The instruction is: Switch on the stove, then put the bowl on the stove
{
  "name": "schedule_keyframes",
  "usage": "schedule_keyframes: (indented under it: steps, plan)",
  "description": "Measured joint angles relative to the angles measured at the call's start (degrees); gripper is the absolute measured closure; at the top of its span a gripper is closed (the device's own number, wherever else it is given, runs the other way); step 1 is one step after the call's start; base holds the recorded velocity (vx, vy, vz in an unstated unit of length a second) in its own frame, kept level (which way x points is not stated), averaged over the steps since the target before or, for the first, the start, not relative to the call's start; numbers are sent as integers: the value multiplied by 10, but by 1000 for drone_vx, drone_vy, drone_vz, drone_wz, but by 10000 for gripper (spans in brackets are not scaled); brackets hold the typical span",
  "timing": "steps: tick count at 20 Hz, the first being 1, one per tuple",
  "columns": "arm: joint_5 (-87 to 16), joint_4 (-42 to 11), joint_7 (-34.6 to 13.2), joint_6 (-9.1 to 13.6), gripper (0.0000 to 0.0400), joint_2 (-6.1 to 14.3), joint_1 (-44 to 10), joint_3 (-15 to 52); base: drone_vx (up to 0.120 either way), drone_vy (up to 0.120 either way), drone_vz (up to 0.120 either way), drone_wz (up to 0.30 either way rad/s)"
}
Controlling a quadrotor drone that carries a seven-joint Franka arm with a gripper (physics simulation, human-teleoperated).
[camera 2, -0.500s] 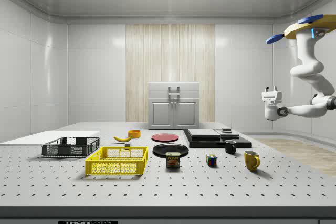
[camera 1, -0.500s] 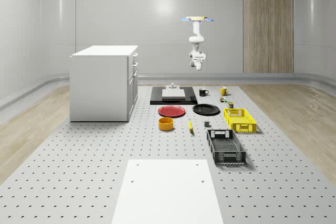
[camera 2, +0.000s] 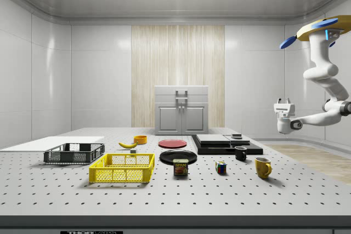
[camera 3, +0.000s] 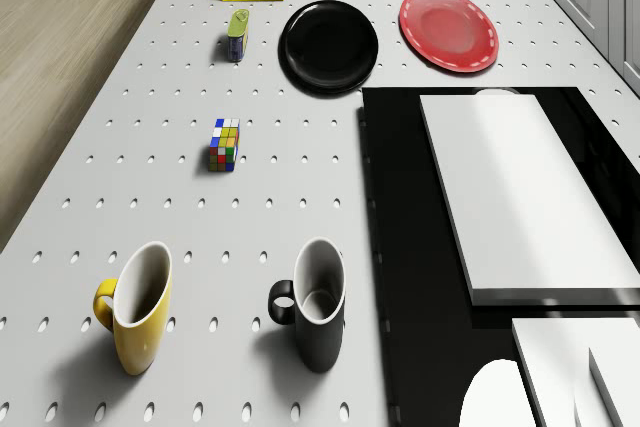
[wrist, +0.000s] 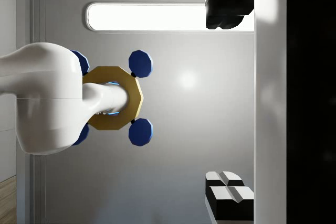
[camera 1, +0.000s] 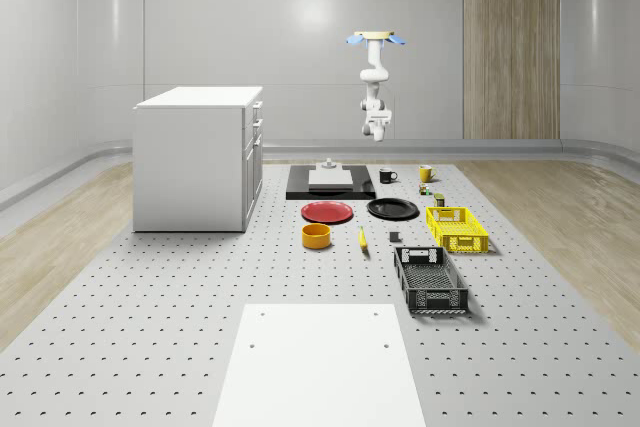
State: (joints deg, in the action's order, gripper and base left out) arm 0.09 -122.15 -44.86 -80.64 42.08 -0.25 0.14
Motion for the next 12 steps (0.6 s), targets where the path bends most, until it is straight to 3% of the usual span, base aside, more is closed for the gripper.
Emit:
schedule_keyframes:
  steps: [5,12]
  plan:
    - [0,34,0,19,0,-13,-1,0,0,0,0,0]
    - [0,49,1,26,0,-18,-1,1,0,0,0,0]
